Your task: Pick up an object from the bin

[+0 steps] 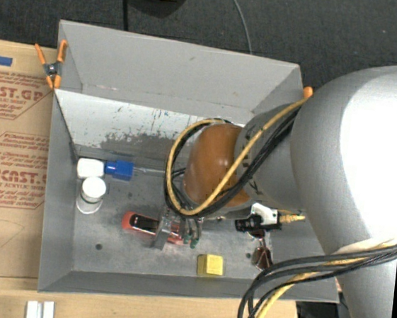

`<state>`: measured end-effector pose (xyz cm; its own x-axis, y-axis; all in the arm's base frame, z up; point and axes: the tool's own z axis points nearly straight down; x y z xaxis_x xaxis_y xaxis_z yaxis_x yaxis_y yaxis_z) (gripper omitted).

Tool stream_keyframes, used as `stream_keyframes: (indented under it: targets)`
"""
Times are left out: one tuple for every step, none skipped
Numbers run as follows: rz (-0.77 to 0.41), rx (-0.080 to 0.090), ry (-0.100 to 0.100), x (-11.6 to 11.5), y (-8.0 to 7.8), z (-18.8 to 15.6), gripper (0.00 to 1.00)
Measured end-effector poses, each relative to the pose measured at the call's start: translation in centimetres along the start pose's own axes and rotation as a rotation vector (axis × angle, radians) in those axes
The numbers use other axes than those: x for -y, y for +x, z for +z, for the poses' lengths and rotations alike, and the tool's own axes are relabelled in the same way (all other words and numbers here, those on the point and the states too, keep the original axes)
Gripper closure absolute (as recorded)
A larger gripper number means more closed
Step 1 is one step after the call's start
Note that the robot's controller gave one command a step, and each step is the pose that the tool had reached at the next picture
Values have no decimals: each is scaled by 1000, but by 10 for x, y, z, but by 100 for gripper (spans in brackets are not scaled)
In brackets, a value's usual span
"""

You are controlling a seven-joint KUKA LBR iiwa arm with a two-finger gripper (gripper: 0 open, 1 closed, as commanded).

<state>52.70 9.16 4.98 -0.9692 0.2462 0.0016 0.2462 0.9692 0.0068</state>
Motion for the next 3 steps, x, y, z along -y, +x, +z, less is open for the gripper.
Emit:
stream_keyframes:
  targets:
    - [5,0,0,0,0,-1,100]
    - [6,0,1,0,1,-6,100]
    - [6,-1,1,1,1,-21,100]
